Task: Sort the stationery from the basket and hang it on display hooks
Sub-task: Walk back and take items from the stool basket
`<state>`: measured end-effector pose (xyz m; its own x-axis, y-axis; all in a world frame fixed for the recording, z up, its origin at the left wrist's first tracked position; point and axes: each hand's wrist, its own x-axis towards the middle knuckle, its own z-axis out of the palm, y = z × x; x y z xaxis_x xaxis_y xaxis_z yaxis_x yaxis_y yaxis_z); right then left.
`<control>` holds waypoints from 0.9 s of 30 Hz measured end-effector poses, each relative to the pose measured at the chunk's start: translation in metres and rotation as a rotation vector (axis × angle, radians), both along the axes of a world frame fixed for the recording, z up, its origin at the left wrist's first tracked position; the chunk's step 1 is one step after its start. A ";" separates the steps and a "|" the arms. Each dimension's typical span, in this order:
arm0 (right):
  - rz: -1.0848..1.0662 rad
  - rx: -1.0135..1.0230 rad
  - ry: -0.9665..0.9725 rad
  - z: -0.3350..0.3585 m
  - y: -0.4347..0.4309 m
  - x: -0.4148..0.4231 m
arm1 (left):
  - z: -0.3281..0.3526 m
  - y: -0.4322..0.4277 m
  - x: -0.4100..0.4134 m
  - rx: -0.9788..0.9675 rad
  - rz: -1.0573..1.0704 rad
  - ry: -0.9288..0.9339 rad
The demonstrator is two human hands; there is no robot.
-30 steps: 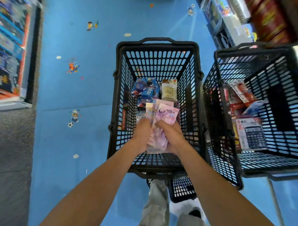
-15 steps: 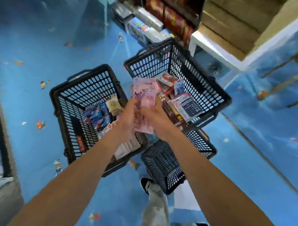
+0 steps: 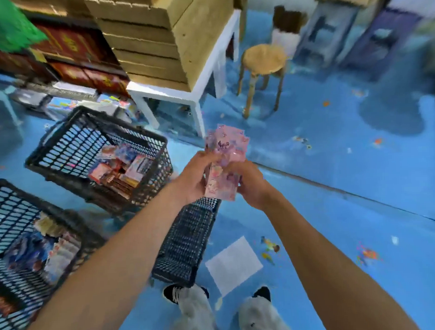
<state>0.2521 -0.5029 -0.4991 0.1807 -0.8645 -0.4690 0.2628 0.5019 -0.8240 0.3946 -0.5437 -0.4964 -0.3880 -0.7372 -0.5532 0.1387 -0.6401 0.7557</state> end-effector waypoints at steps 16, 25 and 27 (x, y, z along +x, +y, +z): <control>-0.885 0.002 -0.049 0.042 0.148 -0.334 | 0.025 0.077 -0.406 0.085 -0.864 0.026; -1.440 -0.044 0.116 0.092 0.168 -0.474 | 0.077 0.067 -0.608 -0.044 -1.228 0.230; -1.537 -0.111 0.148 0.113 0.163 -0.499 | 0.097 0.061 -0.648 -0.058 -1.310 0.265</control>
